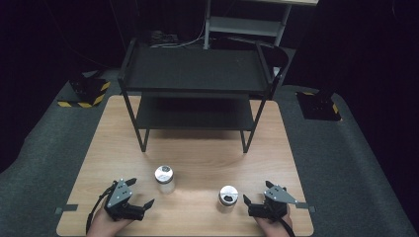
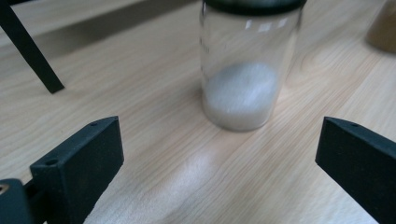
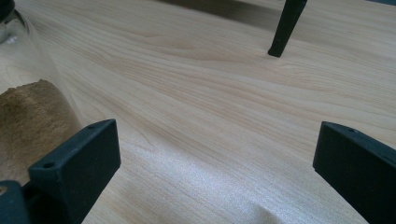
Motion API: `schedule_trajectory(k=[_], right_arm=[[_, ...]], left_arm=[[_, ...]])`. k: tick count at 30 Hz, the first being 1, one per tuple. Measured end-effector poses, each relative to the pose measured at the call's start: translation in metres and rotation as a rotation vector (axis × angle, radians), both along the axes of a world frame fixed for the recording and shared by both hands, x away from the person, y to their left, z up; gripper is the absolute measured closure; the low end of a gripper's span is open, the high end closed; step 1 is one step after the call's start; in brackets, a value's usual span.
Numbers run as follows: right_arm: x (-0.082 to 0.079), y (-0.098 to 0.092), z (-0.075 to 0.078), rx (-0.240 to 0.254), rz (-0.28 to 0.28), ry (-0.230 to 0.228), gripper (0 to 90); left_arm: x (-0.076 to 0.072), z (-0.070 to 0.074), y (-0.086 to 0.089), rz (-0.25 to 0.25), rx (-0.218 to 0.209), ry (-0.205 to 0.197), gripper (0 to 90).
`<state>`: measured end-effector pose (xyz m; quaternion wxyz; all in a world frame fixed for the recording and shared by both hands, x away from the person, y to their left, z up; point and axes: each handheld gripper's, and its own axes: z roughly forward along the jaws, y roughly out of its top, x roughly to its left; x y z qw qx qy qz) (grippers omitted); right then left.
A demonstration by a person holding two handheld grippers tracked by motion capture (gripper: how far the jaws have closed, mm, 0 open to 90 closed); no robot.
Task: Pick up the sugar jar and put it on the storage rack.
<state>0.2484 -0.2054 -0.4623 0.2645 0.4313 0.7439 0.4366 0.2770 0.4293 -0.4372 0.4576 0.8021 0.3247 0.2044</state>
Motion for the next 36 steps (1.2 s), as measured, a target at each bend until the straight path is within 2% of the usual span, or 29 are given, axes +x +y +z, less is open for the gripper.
schedule_trajectory(k=[3, 6, 10, 19, 28, 36], right_arm=[[0.001, -0.001, 0.000, 0.000, 0.006, 0.002, 0.2], [0.002, -0.001, 0.001, 0.003, 0.004, 0.009, 0.2], [0.002, -0.002, 0.000, 0.012, 0.001, 0.012, 0.2], [0.002, -0.002, 0.000, 0.015, -0.003, 0.012, 0.2], [0.002, -0.003, 0.000, 0.021, -0.008, 0.012, 0.2], [0.001, -0.004, -0.001, 0.024, -0.004, 0.008, 0.2]], left_arm=[[-0.005, 0.002, 0.004, -0.005, -0.022, -0.016, 1.1], [-0.006, 0.004, 0.008, -0.010, -0.053, -0.013, 0.9], [-0.007, 0.010, 0.008, -0.011, -0.058, 0.004, 0.9], [-0.007, 0.019, 0.003, -0.038, -0.064, -0.020, 0.9], [0.004, 0.023, -0.014, -0.083, -0.039, -0.033, 0.8], [0.017, 0.021, -0.022, -0.083, -0.065, -0.022, 1.0]])
